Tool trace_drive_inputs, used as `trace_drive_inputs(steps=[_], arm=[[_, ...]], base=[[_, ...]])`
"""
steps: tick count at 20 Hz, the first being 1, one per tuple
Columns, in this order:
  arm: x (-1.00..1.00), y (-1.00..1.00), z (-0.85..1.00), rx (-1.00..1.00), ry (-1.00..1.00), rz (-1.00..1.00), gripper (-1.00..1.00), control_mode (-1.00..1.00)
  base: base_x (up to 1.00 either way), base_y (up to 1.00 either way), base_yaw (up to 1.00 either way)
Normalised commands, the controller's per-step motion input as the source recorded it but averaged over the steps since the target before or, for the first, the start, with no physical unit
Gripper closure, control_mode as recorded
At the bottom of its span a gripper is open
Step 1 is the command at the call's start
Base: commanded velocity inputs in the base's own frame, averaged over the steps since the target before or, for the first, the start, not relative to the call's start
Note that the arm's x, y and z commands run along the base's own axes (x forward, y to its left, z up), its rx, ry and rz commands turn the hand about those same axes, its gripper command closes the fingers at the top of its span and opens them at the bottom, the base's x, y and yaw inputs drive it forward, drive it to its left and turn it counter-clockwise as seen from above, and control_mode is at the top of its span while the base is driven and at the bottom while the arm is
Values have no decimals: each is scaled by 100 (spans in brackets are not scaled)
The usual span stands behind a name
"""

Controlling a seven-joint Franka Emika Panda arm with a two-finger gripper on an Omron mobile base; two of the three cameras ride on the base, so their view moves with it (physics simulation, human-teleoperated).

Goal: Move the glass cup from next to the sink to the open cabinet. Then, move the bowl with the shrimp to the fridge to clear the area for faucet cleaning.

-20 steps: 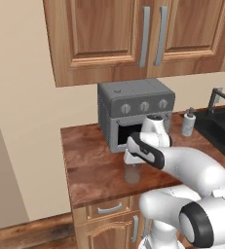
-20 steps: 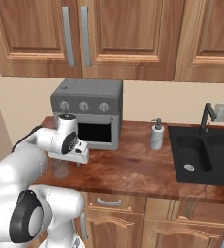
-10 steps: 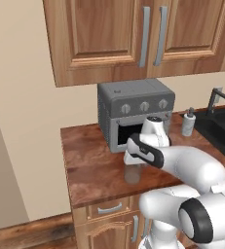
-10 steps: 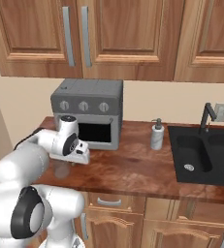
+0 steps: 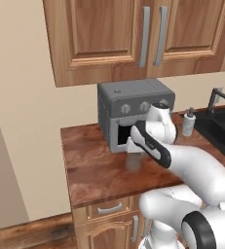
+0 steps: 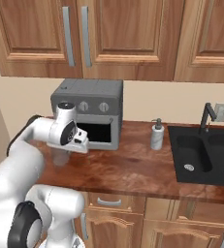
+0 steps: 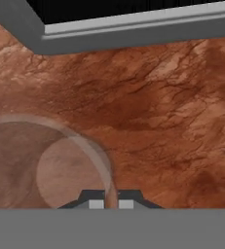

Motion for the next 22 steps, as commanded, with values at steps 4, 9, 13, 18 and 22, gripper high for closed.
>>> trace_drive_inputs(steps=[4, 9, 13, 18, 22], arm=[[-71, -48, 88, 15, -21, -7, 100, -100], [-55, -40, 31, 15, -11, 0, 100, 100], [0, 0, 0, 0, 0, 0, 100, 100], [0, 0, 0, 0, 0, 0, 100, 100], [0, 0, 0, 0, 0, 0, 100, 100]], base=[[0, 0, 0], [-40, -12, 14], [-86, -16, 69], [-28, 0, 86], [-50, -1, 85]])
